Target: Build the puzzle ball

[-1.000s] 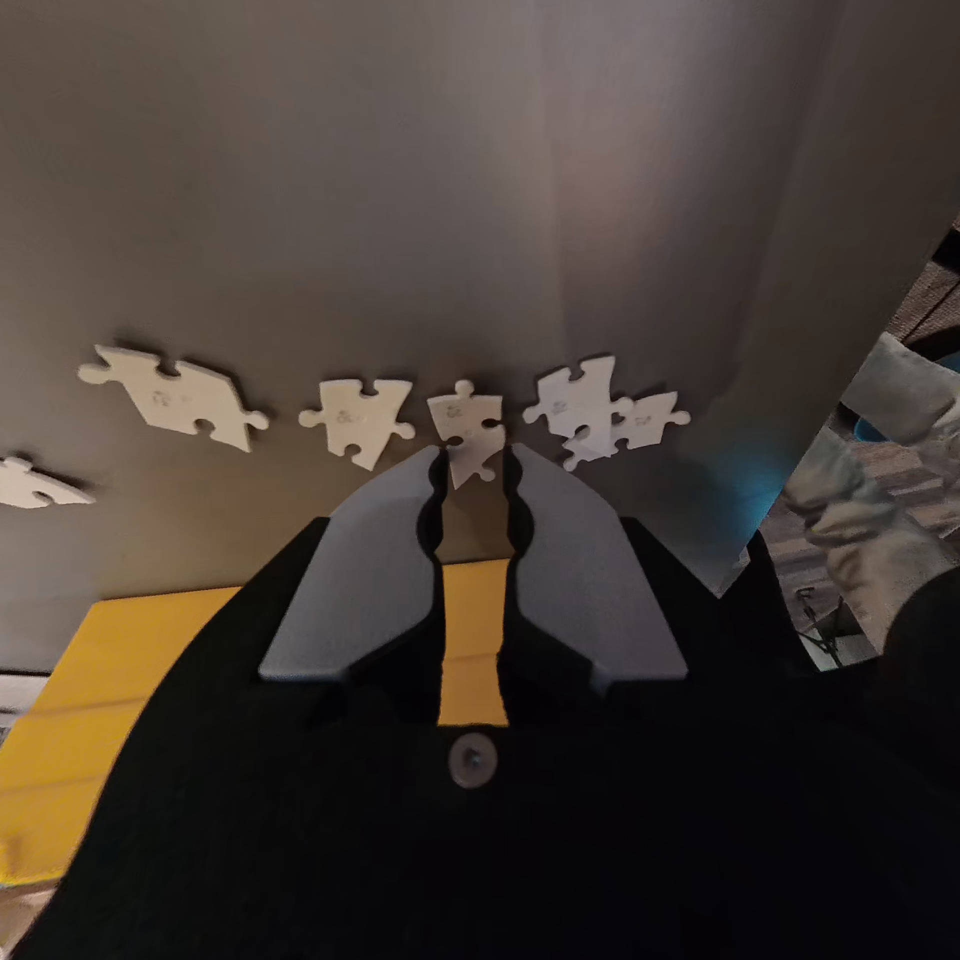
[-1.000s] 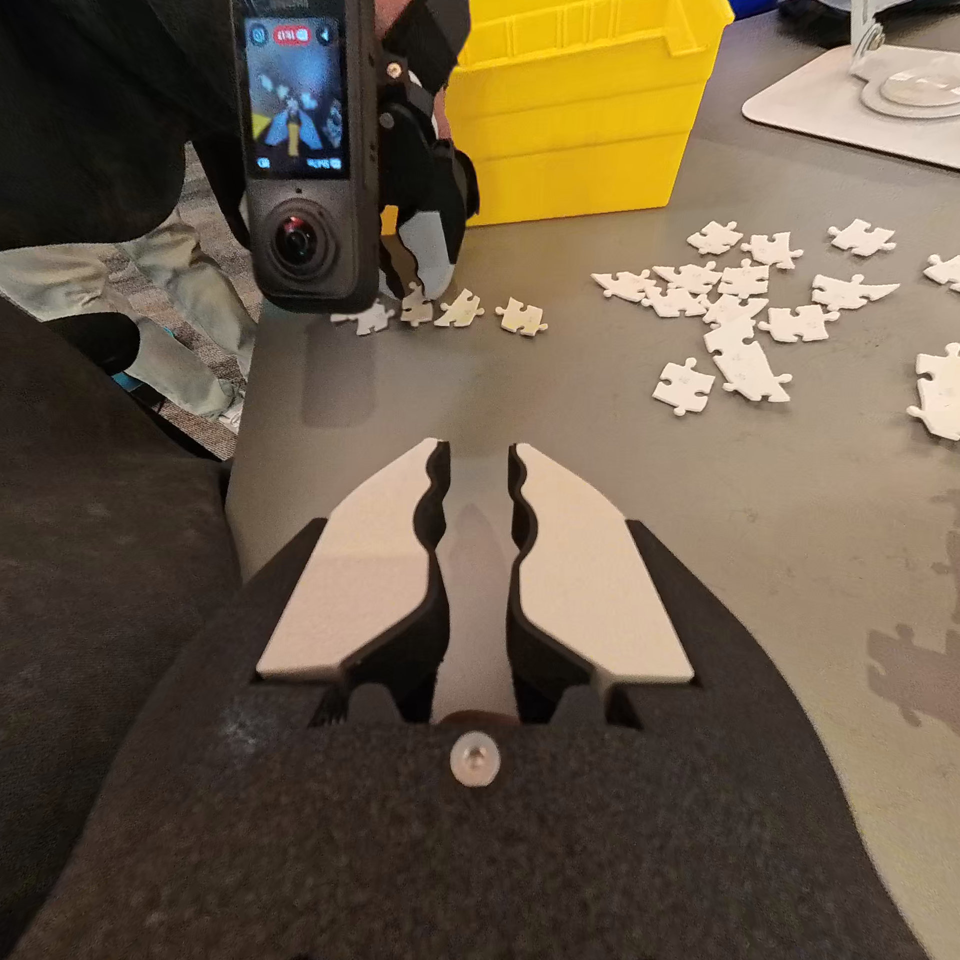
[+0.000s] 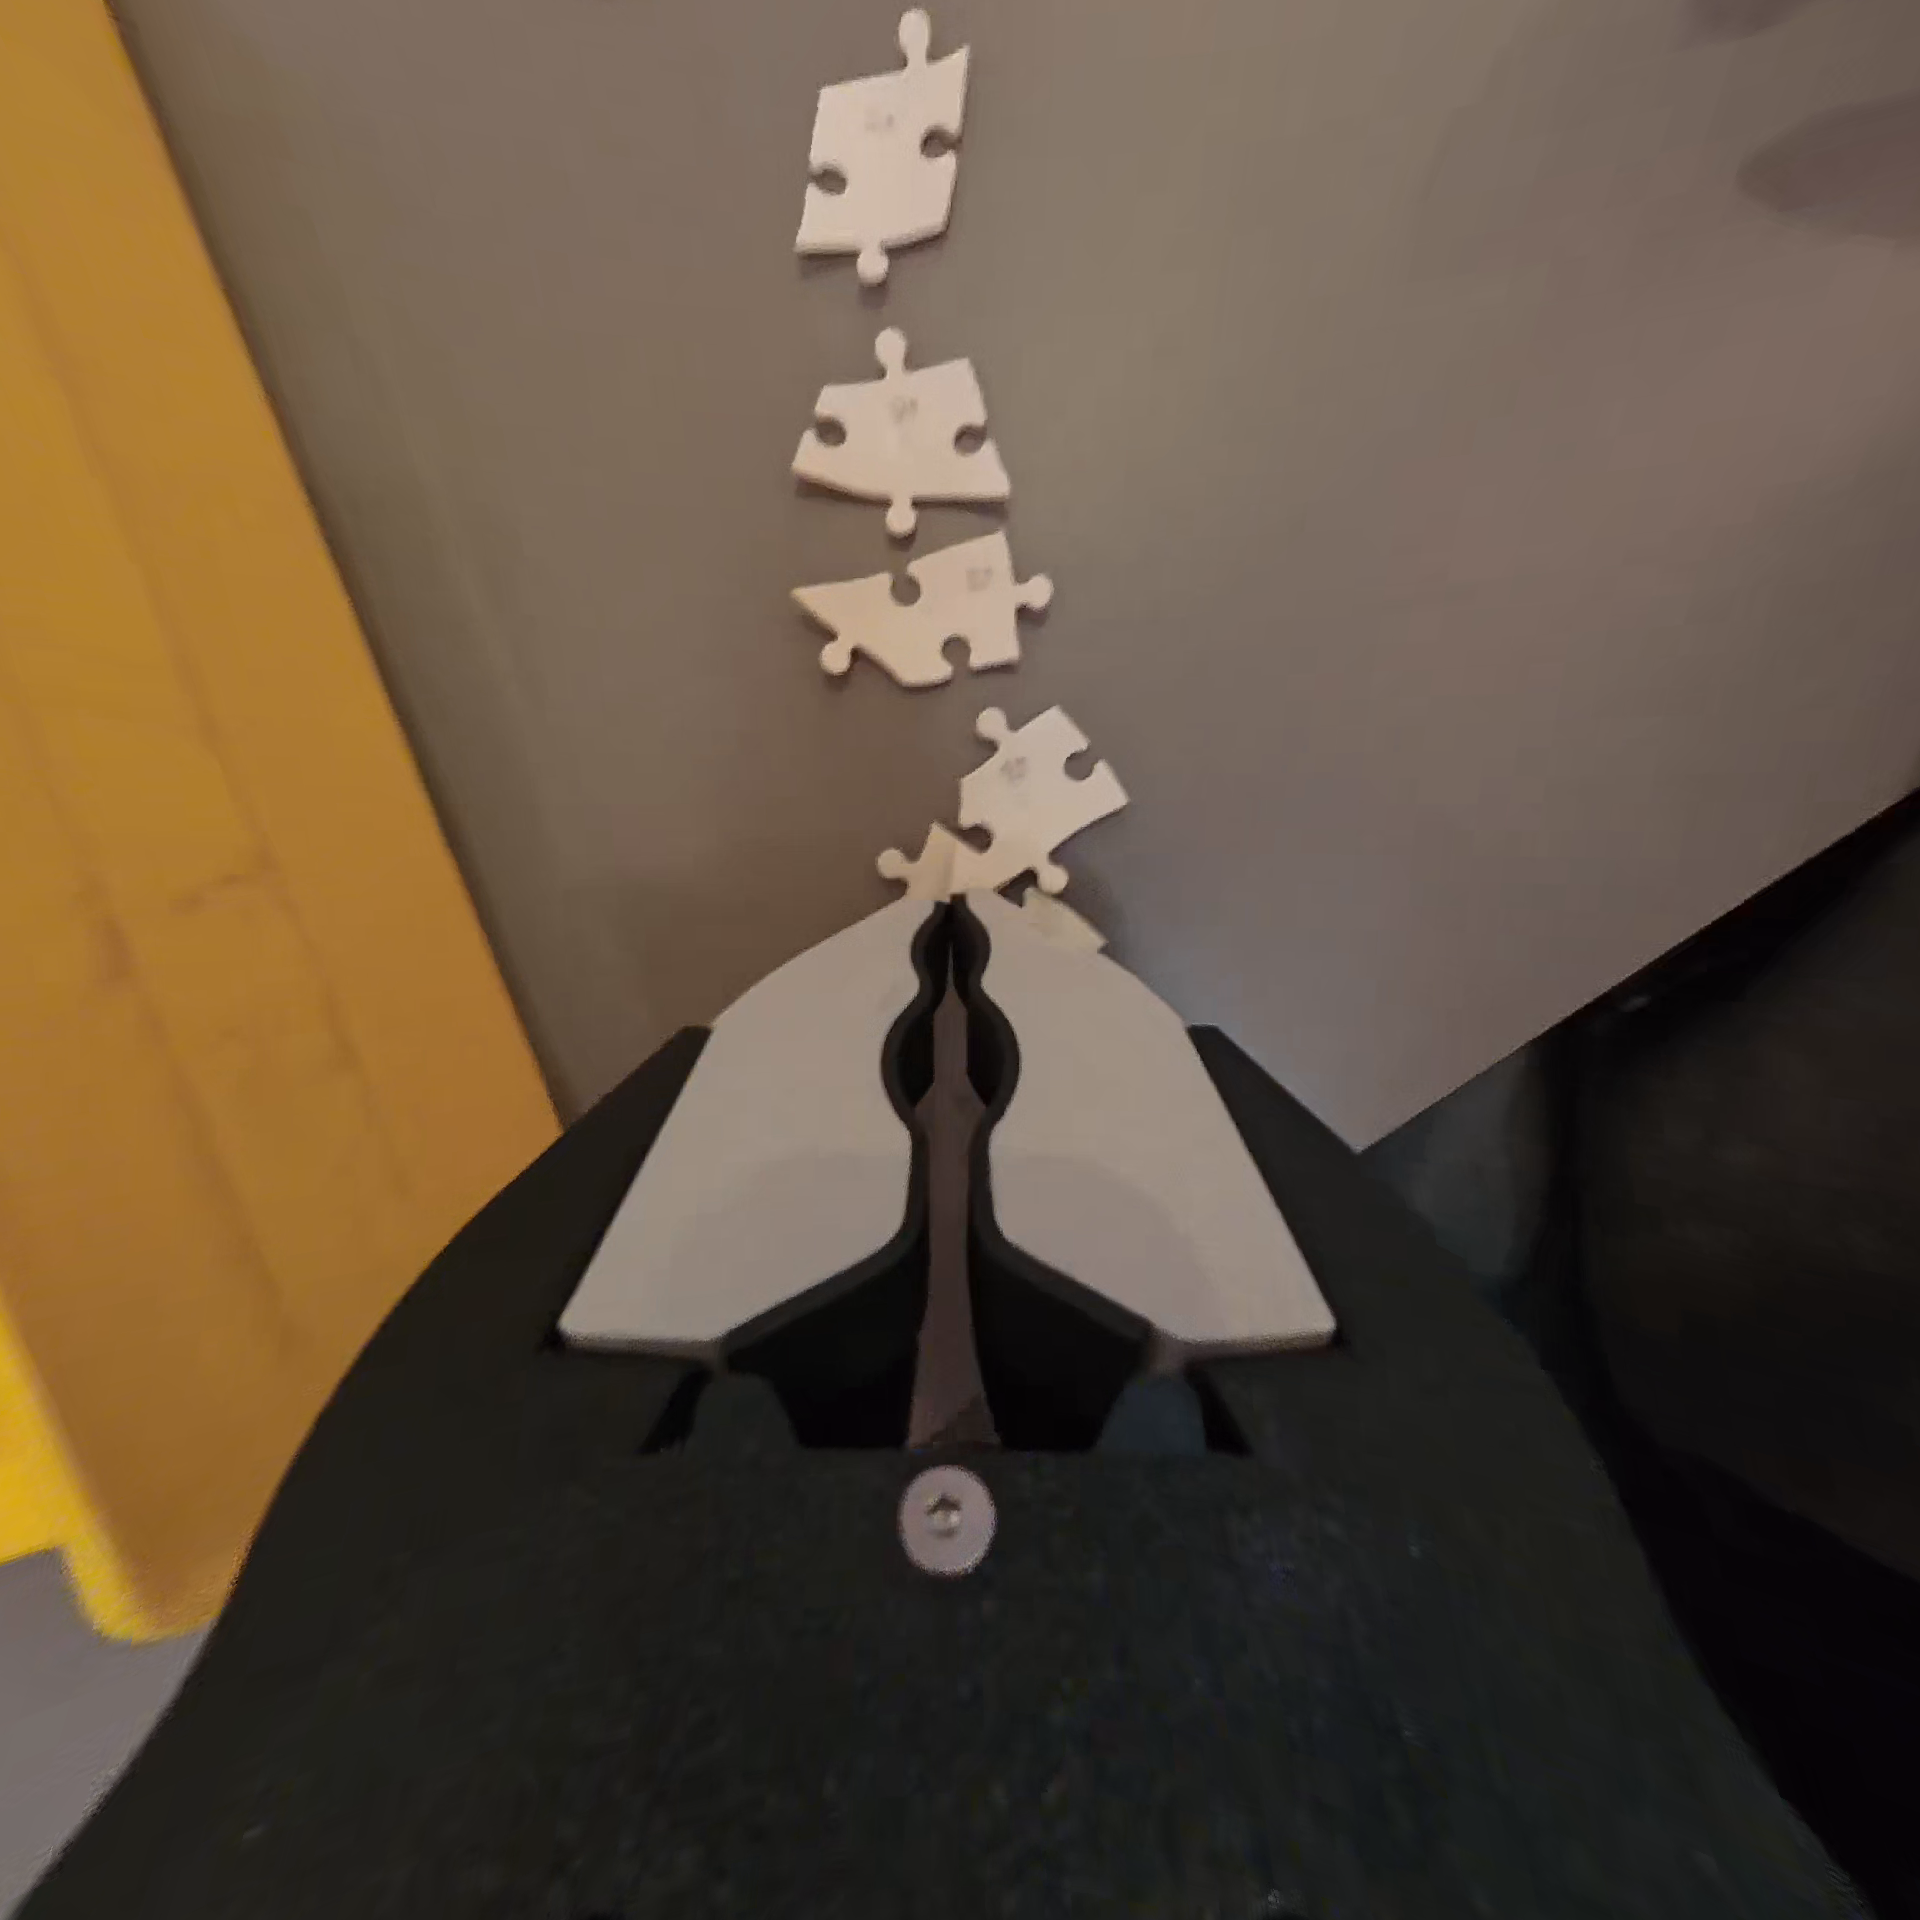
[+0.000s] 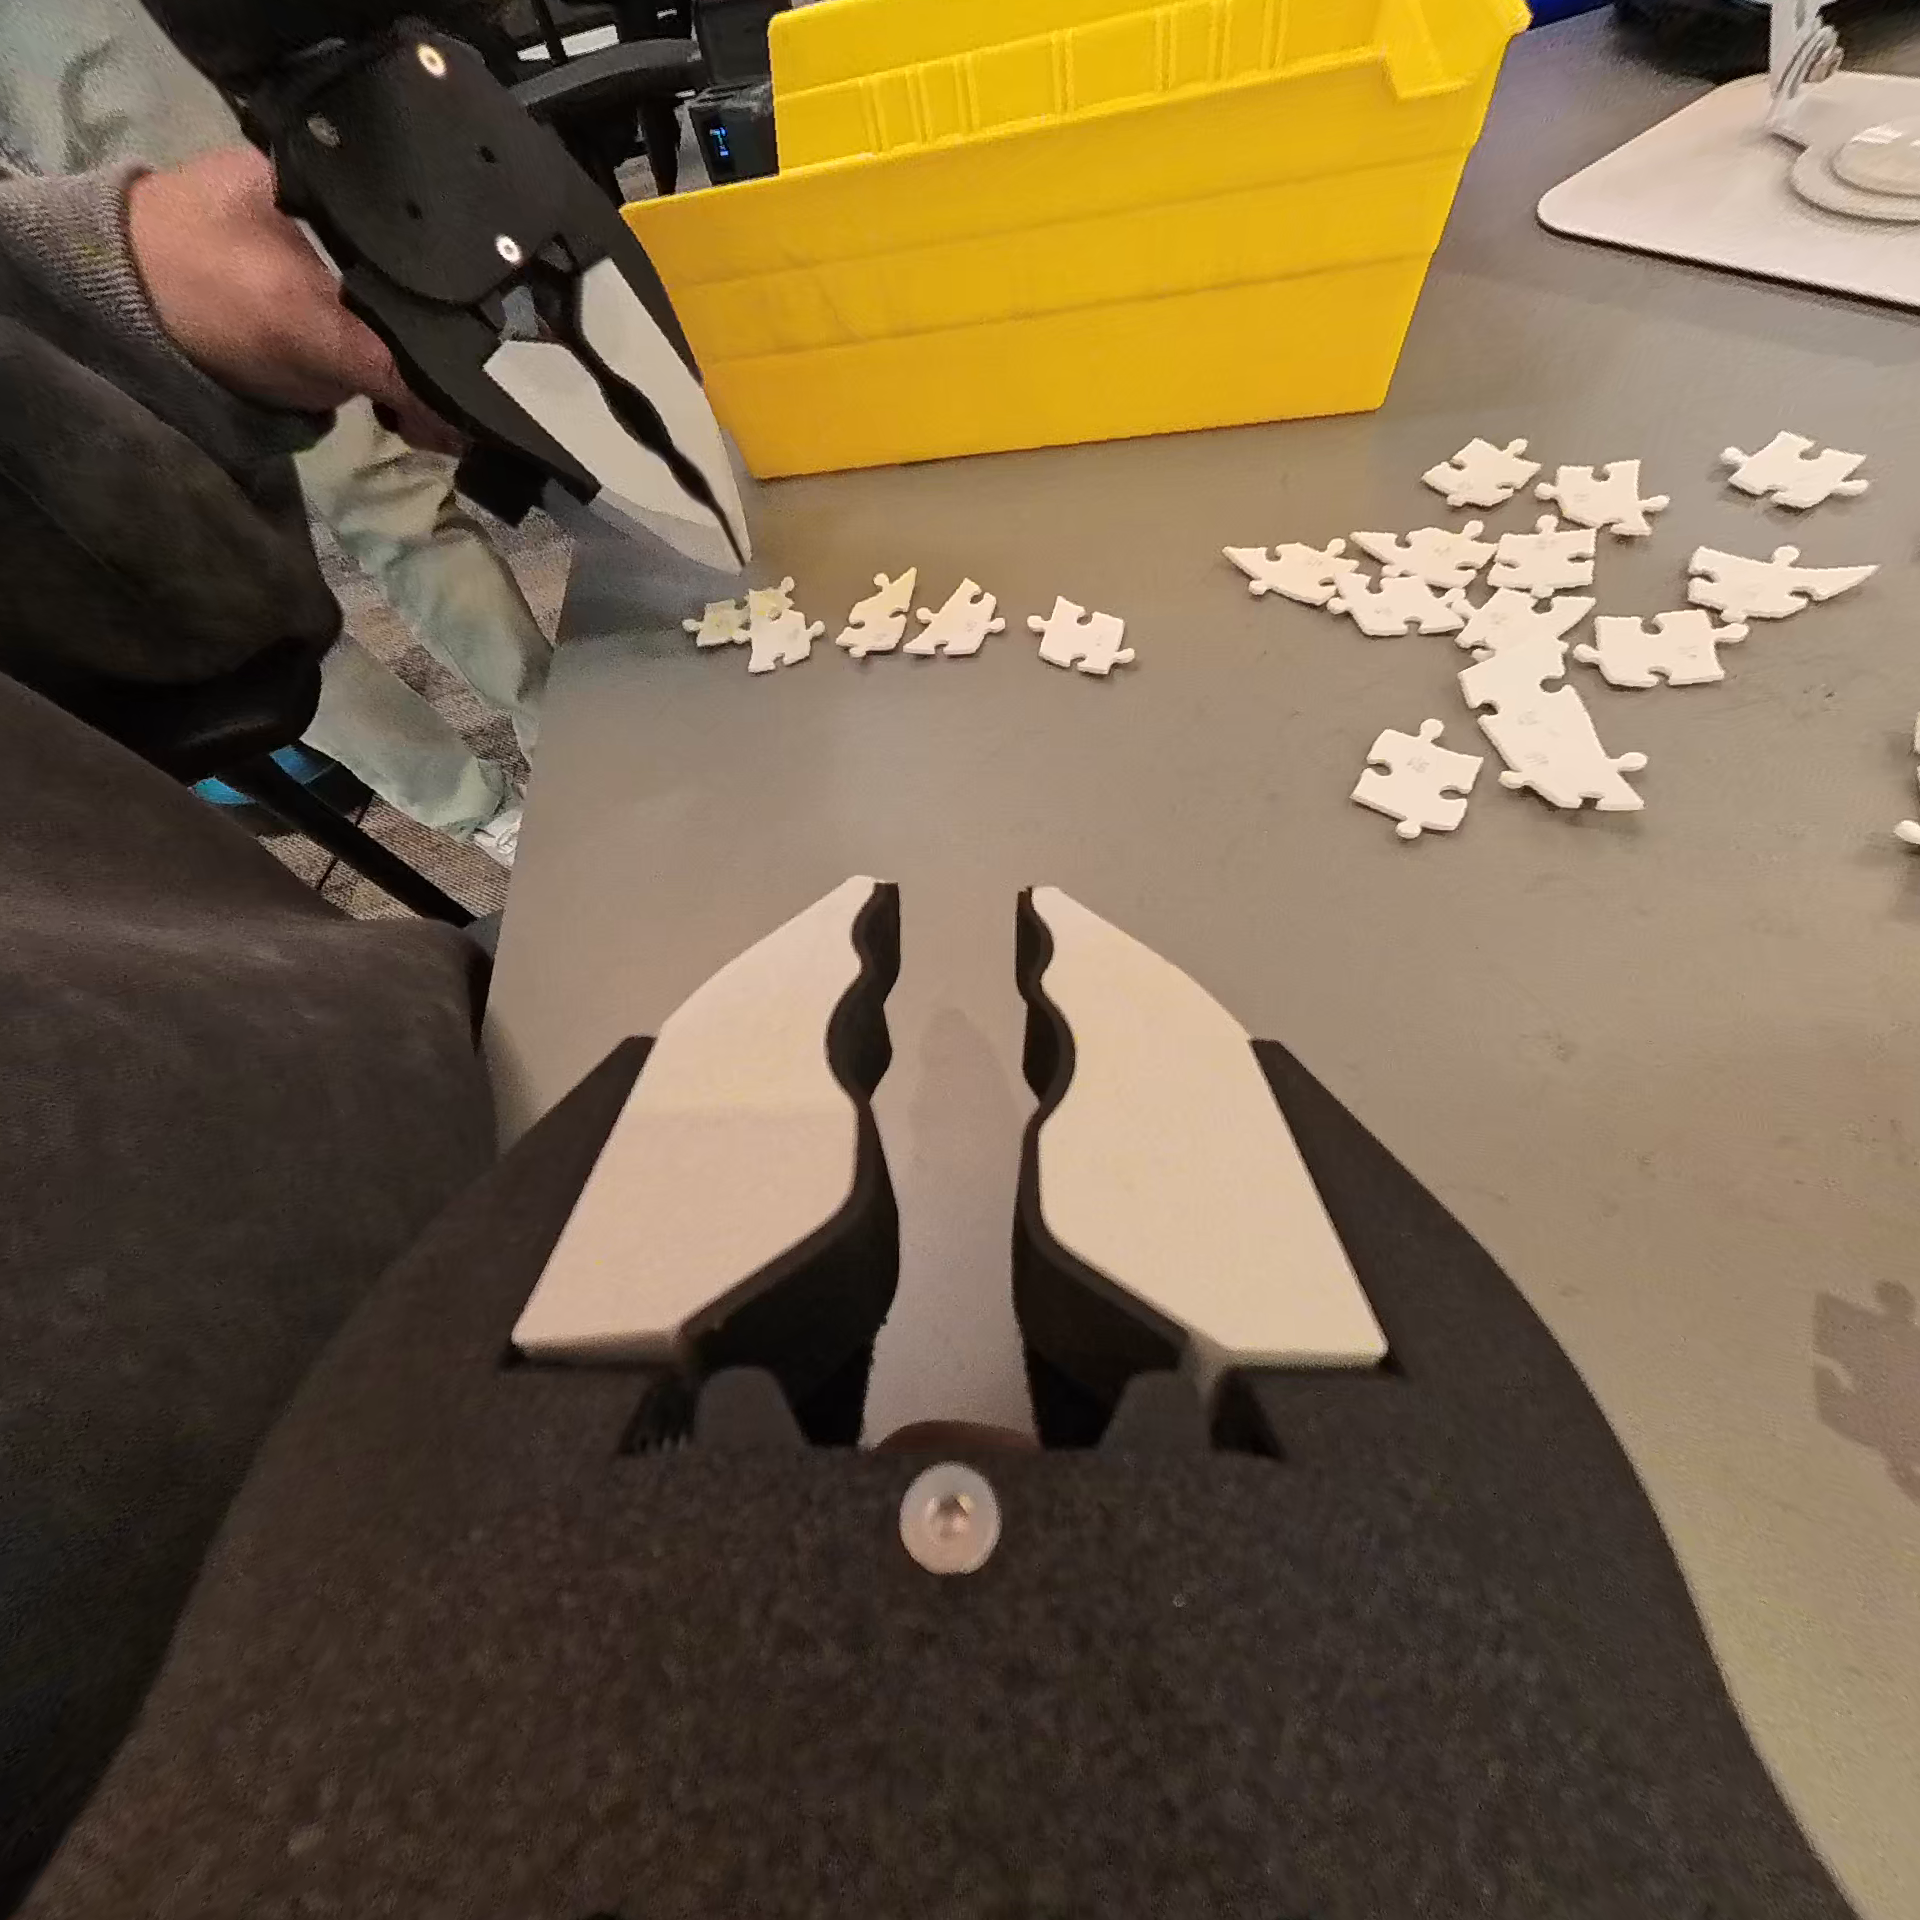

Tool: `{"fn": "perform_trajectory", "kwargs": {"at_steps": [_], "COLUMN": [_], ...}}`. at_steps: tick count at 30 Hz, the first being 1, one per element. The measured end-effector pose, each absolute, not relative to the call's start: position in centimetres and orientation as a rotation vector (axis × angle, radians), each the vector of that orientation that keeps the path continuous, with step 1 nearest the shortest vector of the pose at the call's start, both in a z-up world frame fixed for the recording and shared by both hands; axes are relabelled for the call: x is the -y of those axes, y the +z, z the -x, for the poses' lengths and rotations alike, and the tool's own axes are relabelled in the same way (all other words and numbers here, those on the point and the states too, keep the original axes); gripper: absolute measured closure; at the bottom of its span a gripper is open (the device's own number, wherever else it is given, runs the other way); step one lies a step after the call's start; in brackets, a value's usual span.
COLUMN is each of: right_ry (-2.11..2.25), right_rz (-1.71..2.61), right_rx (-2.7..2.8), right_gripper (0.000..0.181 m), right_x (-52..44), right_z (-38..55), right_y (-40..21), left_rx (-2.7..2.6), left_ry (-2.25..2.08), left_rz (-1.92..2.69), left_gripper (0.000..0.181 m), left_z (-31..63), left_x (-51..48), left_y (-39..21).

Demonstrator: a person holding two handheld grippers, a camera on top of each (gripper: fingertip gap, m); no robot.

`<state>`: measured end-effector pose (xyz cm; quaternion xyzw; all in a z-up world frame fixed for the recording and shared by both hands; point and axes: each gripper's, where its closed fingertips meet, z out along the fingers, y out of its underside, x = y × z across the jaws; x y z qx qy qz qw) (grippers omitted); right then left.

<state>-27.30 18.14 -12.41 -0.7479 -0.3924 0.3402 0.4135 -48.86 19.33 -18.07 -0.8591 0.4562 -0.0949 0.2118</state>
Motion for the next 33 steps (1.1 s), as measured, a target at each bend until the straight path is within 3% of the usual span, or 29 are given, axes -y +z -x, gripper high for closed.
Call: {"fn": "perform_trajectory", "kwargs": {"at_steps": [1, 33], "right_ry": [0.855, 0.8], "right_rz": [1.881, 1.841], "right_rx": [0.986, 1.067], "right_gripper": [0.16, 0.16], "right_x": [-18.2, -17.4], "right_z": [27.3, 29.7], "right_y": [-12.4, -12.6], "left_rx": [-1.259, -0.673], "left_ry": [-0.304, -0.366], "left_rz": [2.394, 2.546], "left_gripper": [0.181, 0.181], "left_z": [48.5, 45.9], "left_x": [-19.2, -14.9], "left_y": [-18.1, -19.0]}}
